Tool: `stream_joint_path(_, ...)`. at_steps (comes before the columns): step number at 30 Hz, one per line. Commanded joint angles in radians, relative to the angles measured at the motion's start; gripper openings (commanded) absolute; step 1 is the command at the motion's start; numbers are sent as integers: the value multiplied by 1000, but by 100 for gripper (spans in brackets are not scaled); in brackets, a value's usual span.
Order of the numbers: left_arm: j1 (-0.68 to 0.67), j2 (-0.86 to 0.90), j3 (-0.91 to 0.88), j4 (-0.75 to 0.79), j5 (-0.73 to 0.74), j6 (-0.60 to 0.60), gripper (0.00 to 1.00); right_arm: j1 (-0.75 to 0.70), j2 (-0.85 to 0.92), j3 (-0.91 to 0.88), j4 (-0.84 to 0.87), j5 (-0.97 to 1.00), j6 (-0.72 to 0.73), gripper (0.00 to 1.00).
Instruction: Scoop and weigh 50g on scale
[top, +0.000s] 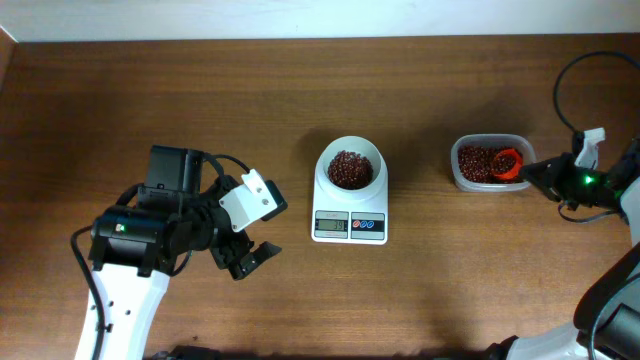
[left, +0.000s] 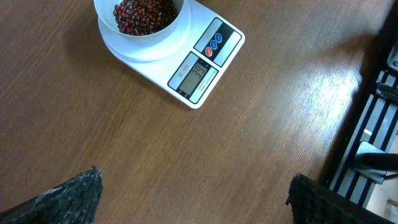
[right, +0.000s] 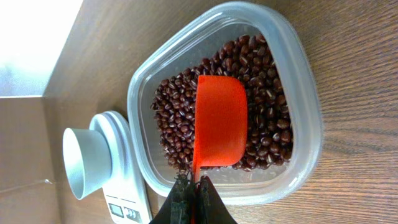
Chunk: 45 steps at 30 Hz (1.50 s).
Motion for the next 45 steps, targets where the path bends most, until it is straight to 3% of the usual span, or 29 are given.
stream_joint_path(1, 5, -8, 19, -2, 18, 16, 99, -26, 9, -11, 3, -90, -19, 4)
stream_joint_path(18, 5, -8, 19, -2, 18, 16, 99, -43, 9, -11, -5, -425, -18, 4)
stream_joint_path(38, 5, -8, 19, -2, 18, 16, 99, 470, 7, 16, 10, -472, -7, 4)
stream_joint_path(45, 5, -8, 19, -2, 18, 17, 99, 555, 7, 28, 166, -397, -7, 4)
